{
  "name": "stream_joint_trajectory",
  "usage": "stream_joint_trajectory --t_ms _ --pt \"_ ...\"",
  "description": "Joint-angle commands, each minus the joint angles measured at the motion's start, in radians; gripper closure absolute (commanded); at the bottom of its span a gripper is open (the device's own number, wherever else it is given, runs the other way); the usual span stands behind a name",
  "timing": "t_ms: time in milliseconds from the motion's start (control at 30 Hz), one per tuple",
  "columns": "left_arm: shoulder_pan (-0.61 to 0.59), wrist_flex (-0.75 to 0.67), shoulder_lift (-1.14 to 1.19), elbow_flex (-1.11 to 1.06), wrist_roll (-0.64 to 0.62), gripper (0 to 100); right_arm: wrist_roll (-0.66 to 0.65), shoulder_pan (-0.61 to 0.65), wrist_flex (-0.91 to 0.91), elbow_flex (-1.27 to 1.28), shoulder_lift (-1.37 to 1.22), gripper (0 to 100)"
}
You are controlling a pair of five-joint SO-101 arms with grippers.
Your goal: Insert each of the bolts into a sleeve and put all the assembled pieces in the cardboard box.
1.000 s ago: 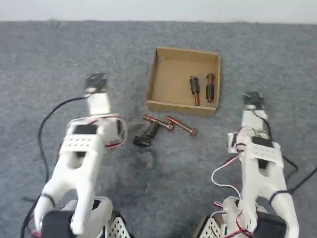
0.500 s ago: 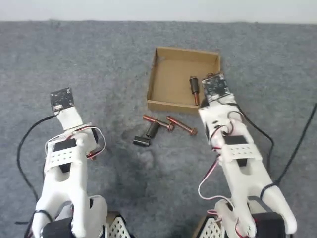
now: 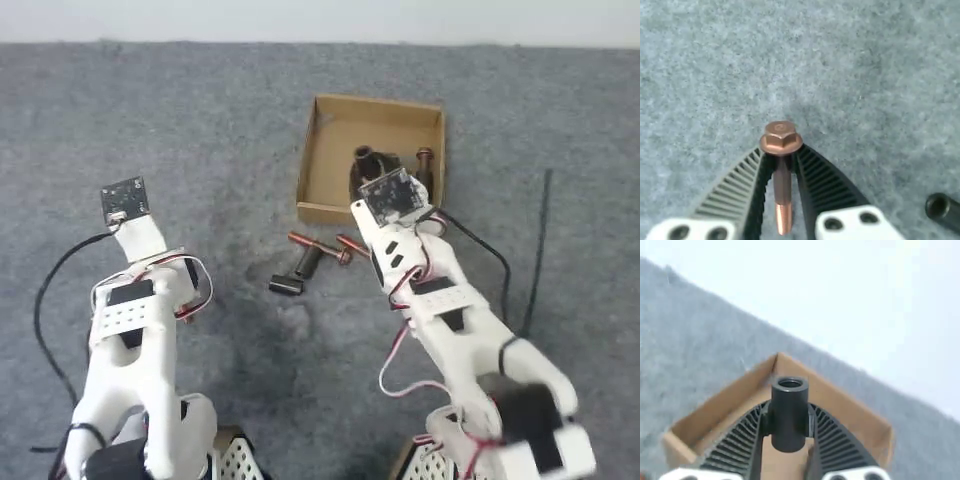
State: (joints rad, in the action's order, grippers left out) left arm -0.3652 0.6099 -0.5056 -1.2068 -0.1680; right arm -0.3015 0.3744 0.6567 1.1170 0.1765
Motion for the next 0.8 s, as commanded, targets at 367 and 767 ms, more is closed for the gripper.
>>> stream_joint_trajectory --t_ms 367,767 --pt "-0.003 -0.035 -0.054 0.01 -0.005 99 0.117 0.082 0.757 -0.066 -0.437 99.1" --pt "-0.005 -0.069 -0.054 0.008 -0.006 99 0.133 0.226 0.788 0.207 -0.308 99.2"
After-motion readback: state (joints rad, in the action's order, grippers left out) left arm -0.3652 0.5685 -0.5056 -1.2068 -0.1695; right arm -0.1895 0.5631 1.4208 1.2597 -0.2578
